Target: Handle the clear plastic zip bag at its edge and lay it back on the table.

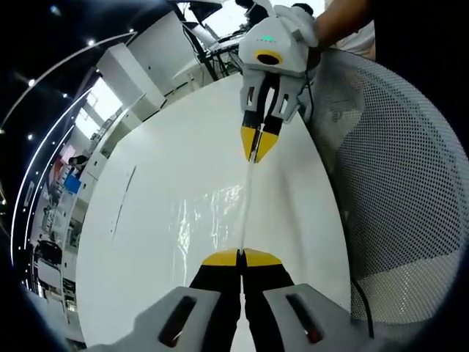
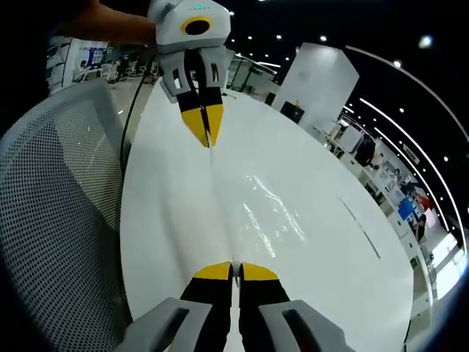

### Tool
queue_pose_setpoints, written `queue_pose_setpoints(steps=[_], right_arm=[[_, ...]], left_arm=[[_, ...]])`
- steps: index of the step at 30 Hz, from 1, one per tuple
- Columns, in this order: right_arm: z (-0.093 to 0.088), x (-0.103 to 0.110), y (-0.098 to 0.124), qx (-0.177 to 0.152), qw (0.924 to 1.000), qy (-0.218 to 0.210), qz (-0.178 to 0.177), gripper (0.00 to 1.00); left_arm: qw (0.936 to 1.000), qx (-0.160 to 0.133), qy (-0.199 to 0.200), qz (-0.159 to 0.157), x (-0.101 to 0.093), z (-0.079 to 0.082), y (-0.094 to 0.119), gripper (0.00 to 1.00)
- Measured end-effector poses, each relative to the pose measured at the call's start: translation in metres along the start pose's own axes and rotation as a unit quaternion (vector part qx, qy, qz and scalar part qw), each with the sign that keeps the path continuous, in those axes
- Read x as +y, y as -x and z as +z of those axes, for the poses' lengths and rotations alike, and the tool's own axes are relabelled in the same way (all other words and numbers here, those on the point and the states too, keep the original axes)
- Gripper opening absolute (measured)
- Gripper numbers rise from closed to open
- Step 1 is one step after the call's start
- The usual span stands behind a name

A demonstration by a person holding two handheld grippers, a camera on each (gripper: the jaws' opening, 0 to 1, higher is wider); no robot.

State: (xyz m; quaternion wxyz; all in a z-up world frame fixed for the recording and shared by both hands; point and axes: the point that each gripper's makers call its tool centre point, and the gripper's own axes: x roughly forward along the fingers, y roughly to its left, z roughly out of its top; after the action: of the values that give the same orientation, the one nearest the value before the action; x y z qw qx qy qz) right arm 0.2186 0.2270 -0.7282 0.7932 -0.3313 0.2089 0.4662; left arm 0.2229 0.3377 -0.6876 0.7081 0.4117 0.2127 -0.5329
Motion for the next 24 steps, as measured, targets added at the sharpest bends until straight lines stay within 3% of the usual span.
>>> queue_pose_setpoints(steps=[16,21,24], right_arm=[[-0.0012,0.0001,0.0006,0.013,0.9998,0.011,-0.003,0.00],[-0.0032,-0.0021,0.0043,0.015,0.9998,-0.005,-0.007,0.00],[-0.0012,0.0000,0.0065,0.004,0.9997,-0.024,0.002,0.06]], left_arm=[[0.9991,0.001,-0.043,-0.004,-0.0026,0.0035,-0.0026,0.00],[0.9979,0.002,-0.064,-0.009,-0.0046,0.0068,-0.0052,0.00],[0.9978,0.001,-0.065,-0.012,-0.0053,0.0069,-0.0059,0.00]])
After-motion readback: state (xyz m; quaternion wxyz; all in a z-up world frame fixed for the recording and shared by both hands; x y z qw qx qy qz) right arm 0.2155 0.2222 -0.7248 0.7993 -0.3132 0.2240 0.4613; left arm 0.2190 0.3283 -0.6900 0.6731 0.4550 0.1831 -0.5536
